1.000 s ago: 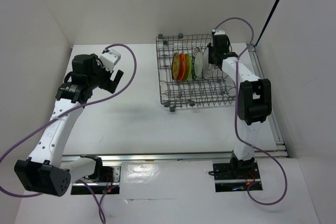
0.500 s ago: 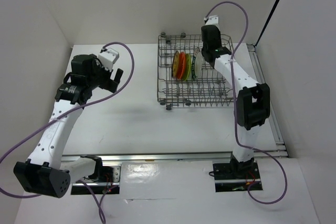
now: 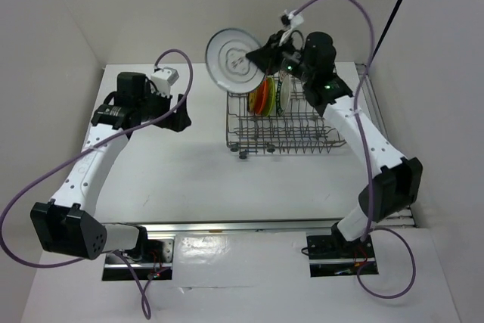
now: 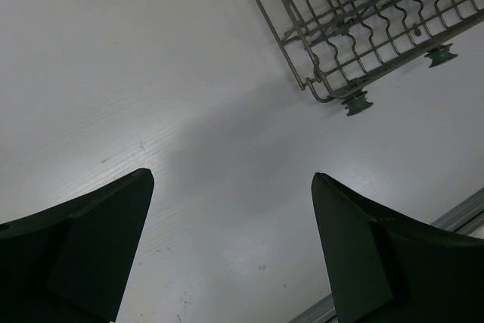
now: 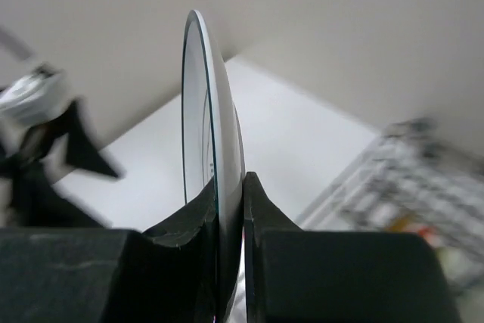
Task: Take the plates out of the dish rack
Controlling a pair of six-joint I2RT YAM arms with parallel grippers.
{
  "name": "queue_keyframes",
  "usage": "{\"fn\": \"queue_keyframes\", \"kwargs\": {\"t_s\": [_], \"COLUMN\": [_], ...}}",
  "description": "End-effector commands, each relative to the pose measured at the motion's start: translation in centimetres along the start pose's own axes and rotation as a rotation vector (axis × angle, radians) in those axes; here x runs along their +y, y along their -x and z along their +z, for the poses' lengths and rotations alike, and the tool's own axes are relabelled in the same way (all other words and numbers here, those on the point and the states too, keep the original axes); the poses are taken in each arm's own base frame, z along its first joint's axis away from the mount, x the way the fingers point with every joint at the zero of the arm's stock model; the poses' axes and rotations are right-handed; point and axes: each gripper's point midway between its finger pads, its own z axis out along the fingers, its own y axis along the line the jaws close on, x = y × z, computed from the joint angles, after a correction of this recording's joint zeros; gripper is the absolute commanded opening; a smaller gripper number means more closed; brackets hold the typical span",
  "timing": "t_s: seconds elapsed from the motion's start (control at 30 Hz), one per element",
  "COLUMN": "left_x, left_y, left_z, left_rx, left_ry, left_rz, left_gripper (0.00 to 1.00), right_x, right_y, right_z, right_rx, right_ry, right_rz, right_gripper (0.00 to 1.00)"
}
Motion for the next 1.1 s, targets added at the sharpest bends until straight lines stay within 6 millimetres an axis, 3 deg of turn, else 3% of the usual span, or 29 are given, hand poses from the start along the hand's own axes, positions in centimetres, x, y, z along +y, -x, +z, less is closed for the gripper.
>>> {"fn": "queue_keyframes", "kwargs": {"t_s": [0.0, 0.13, 0.27, 0.47, 0.6, 0.7, 0.73, 0.77, 0.83, 0.9, 0.93, 1.0, 1.03, 1.07], "left_x": [-2.1, -2.0, -1.9, -2.3, -3.7, -5.0, -5.0, -4.9, -4.7, -6.1, -6.1, -5.6, -4.7, -4.2], "left_y": [1.5, 2.3, 1.0, -1.8, -1.5, -0.6, -0.2, -0.6, -0.1, -0.6, -0.4, -0.1, -0.1, -0.3], "left_z": [-0.2, -0.5, 0.7, 2.6, 2.3, 1.6, 1.5, 1.2, 0.9, -0.1, -0.5, -0.8, -0.9, -0.8], "left_rx": [-0.048, -0.088, -0.059, 0.064, 0.066, 0.023, 0.015, 0.043, 0.064, 0.117, 0.117, 0.108, 0.099, 0.101], "left_ry": [-0.097, -0.116, -0.148, -0.202, -0.294, -0.368, -0.368, -0.350, -0.356, -0.437, -0.445, -0.441, -0.422, -0.411], "left_rz": [-0.074, -0.113, -0.163, -0.215, -0.211, -0.188, -0.184, -0.219, -0.219, -0.235, -0.246, -0.259, -0.274, -0.288], "left_gripper": [1.00, 1.00, 1.00, 0.80, 0.71, 0.41, 0.05, 0.00, 0.00, 0.00, 0.00, 0.00, 0.00, 0.00], "right_x": [8.2, 10.3, 12.0, 12.9, 14.2, 13.9, 13.9, 13.8, 14.3, 14.6, 14.4, 14.1, 13.5, 13.3], "right_y": [-8.2, -10.4, -12.7, -14.3, -16.0, -17.1, -17.1, -16.7, -16.4, -15.4, -15.9, -14.9, -15.5, -14.2], "right_z": [0.3, -0.6, -0.5, -0.7, -0.3, 0.0, 0.0, 0.3, 0.3, 0.9, 1.1, 1.7, 2.2, 2.7], "right_rx": [0.221, 0.255, 0.310, 0.325, 0.365, 0.390, 0.390, 0.382, 0.387, 0.364, 0.389, 0.371, 0.388, 0.367], "right_ry": [0.467, 0.607, 0.681, 0.706, 0.728, 0.719, 0.719, 0.708, 0.716, 0.711, 0.690, 0.670, 0.627, 0.604], "right_rz": [0.267, 0.347, 0.373, 0.412, 0.431, 0.441, 0.441, 0.447, 0.448, 0.418, 0.428, 0.397, 0.393, 0.365], "right_gripper": [0.00, 0.00, 0.00, 0.00, 0.00, 0.00, 0.00, 0.00, 0.00, 0.00, 0.00, 0.13, 0.40, 0.55]}}
